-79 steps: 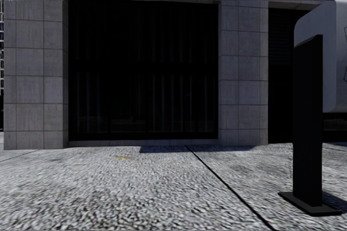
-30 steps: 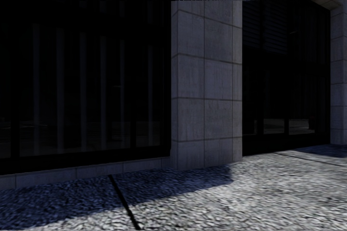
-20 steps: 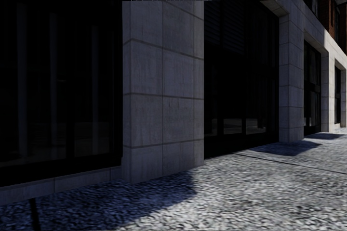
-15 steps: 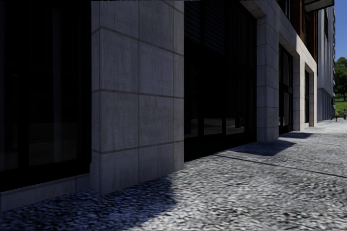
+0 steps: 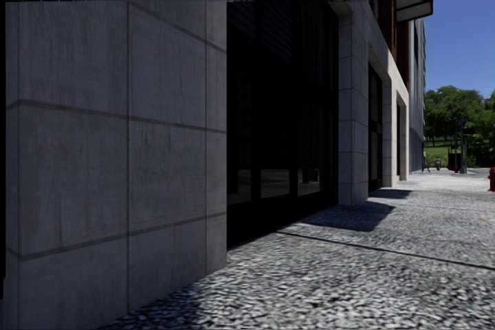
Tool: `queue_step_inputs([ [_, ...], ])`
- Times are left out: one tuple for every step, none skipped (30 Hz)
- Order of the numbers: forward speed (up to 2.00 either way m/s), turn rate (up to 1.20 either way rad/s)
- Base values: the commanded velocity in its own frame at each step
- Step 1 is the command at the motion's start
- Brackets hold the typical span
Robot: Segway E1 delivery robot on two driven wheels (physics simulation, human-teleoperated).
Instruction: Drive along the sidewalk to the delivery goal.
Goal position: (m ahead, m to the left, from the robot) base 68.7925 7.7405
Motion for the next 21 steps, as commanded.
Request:
queue_step_inputs([
  [1.35, -0.75],
  [1.35, -0.75],
  [1.35, -0.75],
  [1.35, -0.75],
  [1.35, -0.75],
  [1.35, -0.75],
  [1.35, -0.75],
  [1.35, -0.75],
  [1.35, -0.75],
  [1.35, -0.75],
  [1.35, -0.75],
  [1.35, -0.75],
  [1.35, -0.75],
  [1.35, -0.75],
  [1.35, -0.75],
  [1.35, -0.75],
  [1.35, -0.75],
  [1.35, -0.75],
  [1.35, -0.75],
  [1.35, -0.75],
  [1.35, -0.75],
])
